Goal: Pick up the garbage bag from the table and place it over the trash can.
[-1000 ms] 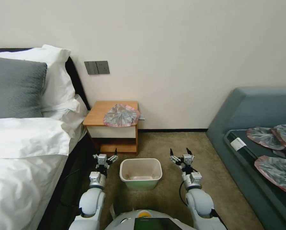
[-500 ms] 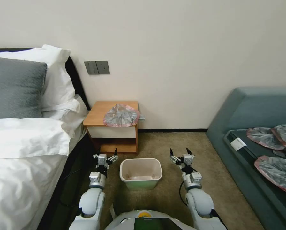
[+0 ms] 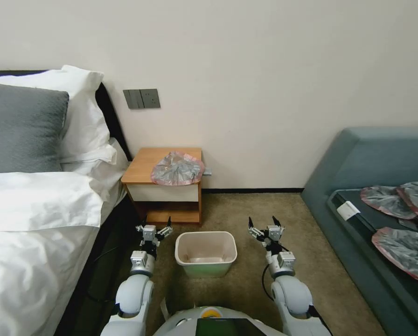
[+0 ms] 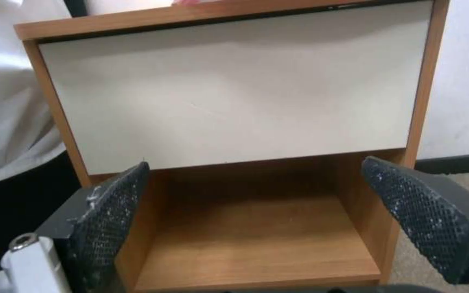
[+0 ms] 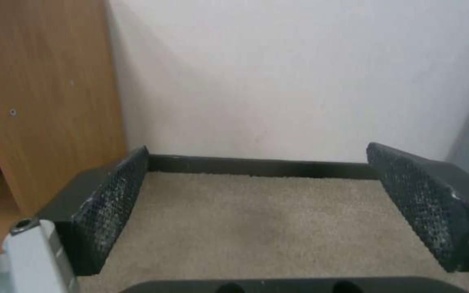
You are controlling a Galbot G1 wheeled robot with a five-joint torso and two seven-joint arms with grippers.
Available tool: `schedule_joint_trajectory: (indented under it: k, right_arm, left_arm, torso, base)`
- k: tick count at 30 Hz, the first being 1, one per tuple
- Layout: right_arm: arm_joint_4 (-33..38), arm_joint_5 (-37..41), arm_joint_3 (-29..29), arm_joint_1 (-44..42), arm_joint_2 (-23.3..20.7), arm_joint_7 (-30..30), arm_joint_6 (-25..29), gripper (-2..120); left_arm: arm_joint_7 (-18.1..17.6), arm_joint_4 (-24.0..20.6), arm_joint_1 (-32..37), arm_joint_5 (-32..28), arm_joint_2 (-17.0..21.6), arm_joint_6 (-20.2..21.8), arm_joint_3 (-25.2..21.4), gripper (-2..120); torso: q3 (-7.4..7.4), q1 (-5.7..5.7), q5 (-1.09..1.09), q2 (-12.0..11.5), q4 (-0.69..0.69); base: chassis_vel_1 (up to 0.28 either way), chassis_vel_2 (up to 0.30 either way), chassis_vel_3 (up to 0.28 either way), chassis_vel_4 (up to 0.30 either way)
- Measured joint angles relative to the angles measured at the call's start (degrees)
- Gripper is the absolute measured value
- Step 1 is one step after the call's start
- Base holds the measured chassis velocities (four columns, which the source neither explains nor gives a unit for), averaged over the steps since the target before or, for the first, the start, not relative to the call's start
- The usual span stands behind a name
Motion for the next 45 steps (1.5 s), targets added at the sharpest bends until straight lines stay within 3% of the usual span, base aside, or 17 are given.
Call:
schedule_joint_trajectory:
  k: [2,5,9,14,19,23,25,28,29,30,31,33,37,39,45]
  right_arm:
    - [0.5,-0.3,-0.2,-0.5,0.0,0.2,0.5,100]
    - [7.3,-5.0,-3.4,-5.9,0.3,3.9,6.8,100]
    - [8.9,-5.3,-5.1,-7.3,0.1,6.2,8.0,100]
    - [8.7,-5.3,-5.5,-6.8,0.1,5.4,8.4,100]
    - [7.5,-5.3,-5.4,-6.0,-0.2,5.1,9.5,100]
    - [5.4,-7.7,-3.2,-3.6,-1.3,3.3,13.9,100]
    - [3.8,-10.1,-1.5,0.3,-5.4,1.5,17.1,100]
    - [3.2,-10.4,-1.4,1.9,-8.1,1.1,17.9,100]
    - [2.1,-10.9,-1.4,4.0,-11.7,0.7,19.0,100]
    - [2.1,-10.9,-1.4,4.0,-11.7,0.7,19.0,100]
    - [0.7,-11.9,-2.0,5.9,-14.2,0.6,20.0,100]
    - [-0.4,-12.8,-2.4,7.8,-16.1,0.6,20.6,100]
    - [-4.3,-17.2,-5.4,14.5,-20.2,0.8,22.1,100]
    - [-9.8,-22.7,-10.1,22.7,-22.9,0.2,23.2,100]
    - [-19.8,-31.5,-18.8,34.6,-23.8,-1.5,26.4,100]
  left_arm:
    - [-0.2,-0.1,0.0,-0.6,0.2,-0.3,-0.6,99]
    - [-2.5,-3.0,0.1,-6.4,2.0,-4.0,-5.7,95]
    - [-5.0,-6.0,0.3,-12.2,3.9,-7.9,-10.9,99]
    - [-5.3,-7.5,1.9,-16.9,4.6,-5.0,-8.1,98]
    - [-5.2,-7.4,3.0,-17.2,4.8,-4.4,-5.6,98]
    - [-5.4,-7.0,4.4,-16.6,5.9,-4.0,-2.6,98]
    - [-5.7,-6.2,4.9,-14.9,5.9,-4.2,-1.8,99]
    - [-6.2,-5.8,5.0,-14.0,5.5,-4.7,-1.7,99]
    - [-6.4,-5.3,5.0,-13.2,5.2,-5.2,-1.6,99]
    - [-6.4,-5.3,5.0,-13.2,5.2,-5.2,-1.6,99]
    - [-6.6,-4.6,4.8,-12.2,4.7,-5.8,-1.7,99]
    - [-6.7,-4.2,4.7,-11.6,4.3,-6.2,-1.8,99]
    - [-6.9,-2.9,3.6,-10.5,3.1,-6.7,-2.2,99]
    - [-7.0,-2.2,2.3,-10.3,2.3,-6.6,-2.4,99]
    - [-7.0,-0.3,-0.1,-10.3,1.6,-6.4,-2.7,99]
  torso:
    - [0.00,0.00,0.01,0.0,0.00]
    - [0.00,0.00,-0.03,0.0,-0.04]
    - [-0.01,0.00,0.03,0.0,0.02]
    - [0.00,0.00,0.00,0.0,0.00]
    - [0.00,0.00,0.00,0.0,0.00]
    - [0.00,0.00,0.01,0.0,-0.01]
    - [0.00,0.00,0.02,0.0,0.01]
    - [0.00,0.00,0.01,0.0,-0.01]
    - [0.00,0.00,0.00,0.0,0.03]
    - [0.00,0.00,0.00,0.0,0.03]
    - [0.00,0.00,0.05,0.0,-0.06]
    - [0.00,0.00,0.02,0.0,0.01]
    - [0.00,0.00,0.03,0.0,0.01]
    - [0.00,0.00,0.00,0.0,0.01]
    - [0.01,0.00,0.01,0.0,0.00]
  base:
    - [0.000,0.000,0.000,0.000]
    - [0.000,0.000,0.000,0.000]
    - [0.000,0.000,0.000,0.000]
    - [0.000,0.000,0.000,0.000]
    - [0.000,0.000,0.000,0.000]
    - [0.000,0.000,0.000,0.000]
    - [0.000,0.000,0.000,0.000]
    - [0.000,0.000,0.000,0.000]
    - [0.000,0.000,0.000,0.000]
    - [0.000,0.000,0.000,0.000]
    - [0.000,0.000,0.000,0.000]
    - [0.000,0.000,0.000,0.000]
    - [0.000,0.000,0.000,0.000]
    - [0.000,0.000,0.000,0.000]
    - [0.000,0.000,0.000,0.000]
